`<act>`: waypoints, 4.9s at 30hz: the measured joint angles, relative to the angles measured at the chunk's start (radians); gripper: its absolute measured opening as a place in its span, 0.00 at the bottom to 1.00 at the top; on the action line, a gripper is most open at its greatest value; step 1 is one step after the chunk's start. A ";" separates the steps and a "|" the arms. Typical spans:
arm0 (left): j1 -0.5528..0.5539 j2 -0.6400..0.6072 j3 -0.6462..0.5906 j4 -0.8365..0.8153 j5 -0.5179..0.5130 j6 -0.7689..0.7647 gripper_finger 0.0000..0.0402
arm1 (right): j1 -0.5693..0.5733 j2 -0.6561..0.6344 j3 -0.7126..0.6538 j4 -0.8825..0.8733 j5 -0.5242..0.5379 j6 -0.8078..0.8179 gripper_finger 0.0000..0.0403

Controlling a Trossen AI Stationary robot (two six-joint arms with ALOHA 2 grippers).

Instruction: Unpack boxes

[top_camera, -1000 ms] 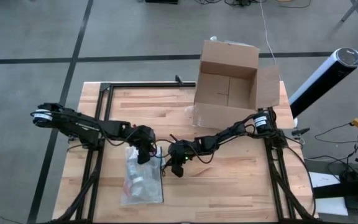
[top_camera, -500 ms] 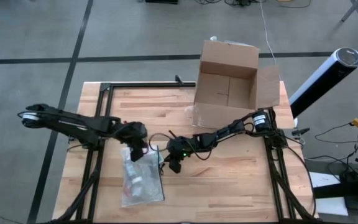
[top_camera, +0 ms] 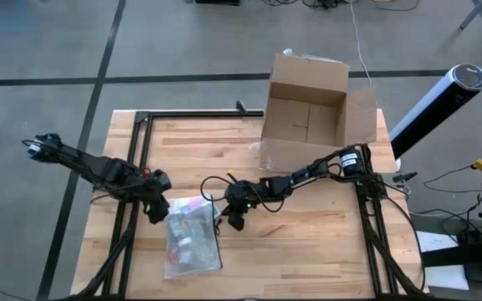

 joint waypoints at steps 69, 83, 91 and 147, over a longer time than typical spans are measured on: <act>0.126 0.371 -0.222 0.599 -0.165 -0.052 0.00 | -0.077 -0.025 -0.003 -0.110 -0.157 -0.111 0.00; 0.188 0.536 -0.098 0.611 -0.079 0.146 0.00 | -0.074 -0.033 -0.005 -0.113 -0.159 -0.132 0.00; 0.188 0.542 -0.048 0.561 -0.057 0.223 0.00 | -0.074 -0.033 -0.005 -0.113 -0.145 -0.132 0.00; -0.302 0.590 0.260 0.441 -0.158 0.021 0.00 | 0.050 -0.071 0.030 -0.059 -0.097 -0.175 0.09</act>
